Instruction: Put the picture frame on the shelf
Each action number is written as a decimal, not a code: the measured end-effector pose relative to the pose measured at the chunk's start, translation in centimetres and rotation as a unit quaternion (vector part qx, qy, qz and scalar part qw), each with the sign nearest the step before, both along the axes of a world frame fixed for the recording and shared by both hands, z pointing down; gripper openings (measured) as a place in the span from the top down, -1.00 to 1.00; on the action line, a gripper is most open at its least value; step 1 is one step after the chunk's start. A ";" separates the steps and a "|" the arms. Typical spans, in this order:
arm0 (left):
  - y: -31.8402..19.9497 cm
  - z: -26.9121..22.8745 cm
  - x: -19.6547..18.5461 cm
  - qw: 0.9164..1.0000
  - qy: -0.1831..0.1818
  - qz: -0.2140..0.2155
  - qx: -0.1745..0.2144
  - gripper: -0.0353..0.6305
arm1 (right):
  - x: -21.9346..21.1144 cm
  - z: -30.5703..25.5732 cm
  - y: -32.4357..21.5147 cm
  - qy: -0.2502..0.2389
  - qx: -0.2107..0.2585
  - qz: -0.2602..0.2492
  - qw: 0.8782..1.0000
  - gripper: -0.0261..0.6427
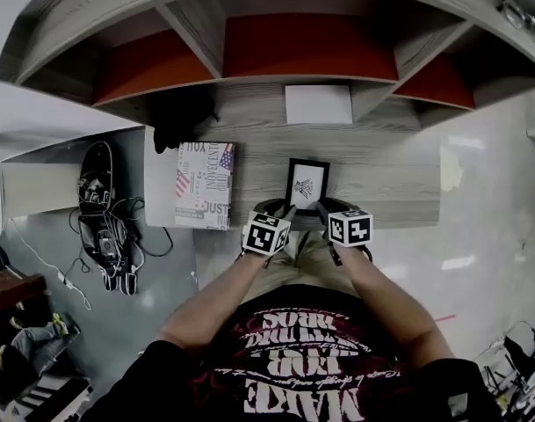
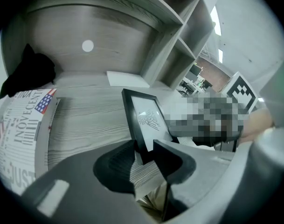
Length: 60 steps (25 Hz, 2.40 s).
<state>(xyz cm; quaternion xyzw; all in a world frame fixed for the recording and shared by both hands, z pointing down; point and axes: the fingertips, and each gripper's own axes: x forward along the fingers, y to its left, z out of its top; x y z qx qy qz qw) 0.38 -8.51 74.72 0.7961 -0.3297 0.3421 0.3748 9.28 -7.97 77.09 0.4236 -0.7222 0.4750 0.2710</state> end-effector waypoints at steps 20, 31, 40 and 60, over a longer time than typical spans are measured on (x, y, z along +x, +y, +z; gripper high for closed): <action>-5.6 -8.6 -0.3 0.992 0.066 -0.035 0.099 0.49 | -0.1 -10.1 -5.8 -0.023 0.121 0.007 0.992 0.60; -8.1 -12.7 -1.2 0.985 0.081 -0.044 0.146 0.49 | -0.9 -15.1 -8.3 -0.039 0.178 0.005 0.983 0.62; -10.0 -17.2 -1.7 0.976 0.085 -0.045 0.194 0.43 | -1.6 -19.6 -9.8 -0.034 0.234 -0.002 0.972 0.63; -11.7 -24.8 -1.7 0.956 0.108 -0.046 0.267 0.43 | -1.6 -26.3 -10.5 -0.042 0.299 0.005 0.953 0.63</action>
